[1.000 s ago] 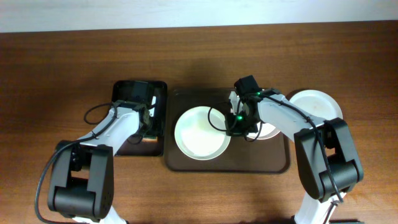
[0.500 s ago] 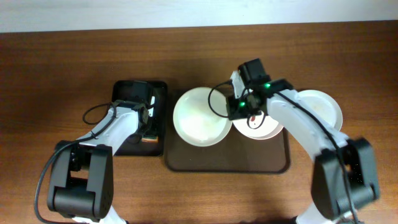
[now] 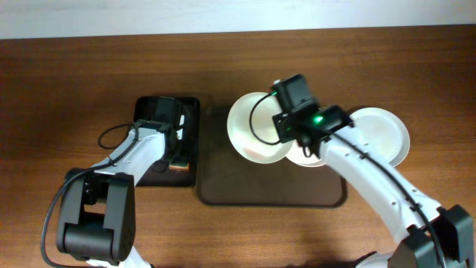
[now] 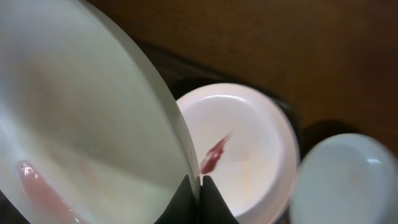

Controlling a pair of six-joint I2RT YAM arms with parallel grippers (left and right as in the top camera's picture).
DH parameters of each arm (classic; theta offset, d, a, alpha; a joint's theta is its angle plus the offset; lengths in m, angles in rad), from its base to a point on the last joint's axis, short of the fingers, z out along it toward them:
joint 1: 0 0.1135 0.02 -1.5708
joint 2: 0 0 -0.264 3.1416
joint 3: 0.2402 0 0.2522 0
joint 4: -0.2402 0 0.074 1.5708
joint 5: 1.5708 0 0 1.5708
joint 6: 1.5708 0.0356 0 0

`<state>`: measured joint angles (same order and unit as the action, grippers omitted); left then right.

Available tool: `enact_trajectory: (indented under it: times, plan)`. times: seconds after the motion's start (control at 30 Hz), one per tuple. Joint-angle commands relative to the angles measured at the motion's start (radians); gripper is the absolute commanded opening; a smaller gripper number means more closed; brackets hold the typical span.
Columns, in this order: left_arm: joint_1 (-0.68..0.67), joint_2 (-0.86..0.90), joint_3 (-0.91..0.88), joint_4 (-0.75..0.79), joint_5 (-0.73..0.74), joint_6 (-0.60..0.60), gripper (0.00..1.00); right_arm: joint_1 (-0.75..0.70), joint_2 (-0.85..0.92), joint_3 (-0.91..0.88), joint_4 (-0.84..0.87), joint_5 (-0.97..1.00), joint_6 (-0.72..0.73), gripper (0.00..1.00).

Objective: Clean dirty plates on tray and stack at the side
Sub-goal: 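Lift the scrubbed plate with the right gripper and stack it right of the tray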

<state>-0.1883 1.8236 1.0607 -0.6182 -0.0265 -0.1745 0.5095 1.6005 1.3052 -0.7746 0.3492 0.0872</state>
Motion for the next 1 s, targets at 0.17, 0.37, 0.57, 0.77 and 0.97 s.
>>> enact_trajectory:
  times: [0.17, 0.37, 0.57, 0.77, 0.97]
  plan:
    - [0.0, 0.003, 0.006, -0.004, 0.023, 0.005, 0.9, 0.199, -0.031, 0.018, 0.035, 0.544, -0.009, 0.04]
    - [0.0, 0.003, 0.006, -0.004, 0.023, 0.005, 0.9, 0.23, -0.031, 0.018, 0.054, 0.629, -0.009, 0.04]
    - [0.0, 0.003, 0.006, -0.004, 0.023, 0.005, 0.9, 0.23, -0.031, 0.018, 0.107, 0.709, -0.037, 0.04]
    - [0.0, 0.003, 0.006, -0.004, 0.023, 0.005, 0.9, 0.221, -0.031, 0.018, 0.152, 0.657, 0.025, 0.04]
    - [0.0, 0.003, 0.006, -0.004, 0.023, 0.005, 0.9, 0.089, -0.031, 0.018, 0.119, 0.322, 0.179, 0.04]
